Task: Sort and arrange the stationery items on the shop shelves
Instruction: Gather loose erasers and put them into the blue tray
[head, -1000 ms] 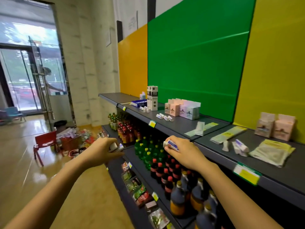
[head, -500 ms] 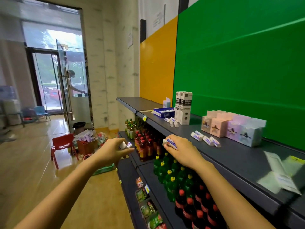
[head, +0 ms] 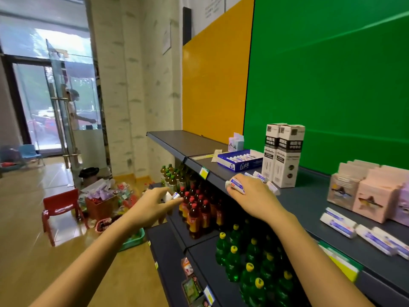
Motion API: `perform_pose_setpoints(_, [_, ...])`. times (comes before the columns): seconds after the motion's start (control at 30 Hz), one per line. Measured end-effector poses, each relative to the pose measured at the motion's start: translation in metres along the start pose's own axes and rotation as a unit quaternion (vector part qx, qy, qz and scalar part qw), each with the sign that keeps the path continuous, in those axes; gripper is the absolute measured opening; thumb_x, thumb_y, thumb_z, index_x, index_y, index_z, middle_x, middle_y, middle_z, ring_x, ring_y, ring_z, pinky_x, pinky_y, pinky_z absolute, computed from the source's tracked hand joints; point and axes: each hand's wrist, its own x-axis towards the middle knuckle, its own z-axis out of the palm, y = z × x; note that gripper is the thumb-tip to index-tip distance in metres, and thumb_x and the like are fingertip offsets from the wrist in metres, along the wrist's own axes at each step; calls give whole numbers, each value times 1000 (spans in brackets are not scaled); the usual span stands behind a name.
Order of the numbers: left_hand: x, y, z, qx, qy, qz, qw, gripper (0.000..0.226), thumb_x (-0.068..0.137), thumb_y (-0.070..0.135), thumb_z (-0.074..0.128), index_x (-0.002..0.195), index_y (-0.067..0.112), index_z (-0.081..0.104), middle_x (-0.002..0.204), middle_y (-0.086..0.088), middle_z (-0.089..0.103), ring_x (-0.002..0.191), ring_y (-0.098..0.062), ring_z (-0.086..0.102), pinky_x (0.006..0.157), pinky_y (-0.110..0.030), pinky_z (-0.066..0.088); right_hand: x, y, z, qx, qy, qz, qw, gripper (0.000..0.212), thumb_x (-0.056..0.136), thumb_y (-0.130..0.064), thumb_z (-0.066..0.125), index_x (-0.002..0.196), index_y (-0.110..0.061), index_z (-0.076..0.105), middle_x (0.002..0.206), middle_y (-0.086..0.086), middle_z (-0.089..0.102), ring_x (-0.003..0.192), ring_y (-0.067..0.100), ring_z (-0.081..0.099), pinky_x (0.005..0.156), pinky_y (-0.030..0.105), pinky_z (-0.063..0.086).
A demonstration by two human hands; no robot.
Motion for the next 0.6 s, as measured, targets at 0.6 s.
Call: perform_pose_setpoints(0.6, [280, -80, -39, -55, -122, 143, 981, 32, 89, 37, 51, 78, 7, 56, 60, -5, 59, 52, -16, 49, 52, -28, 40, 221, 27, 21, -112, 38, 198, 973, 24, 95, -39, 41, 87, -16, 43, 103, 17, 62, 80, 26, 51, 67, 31, 38])
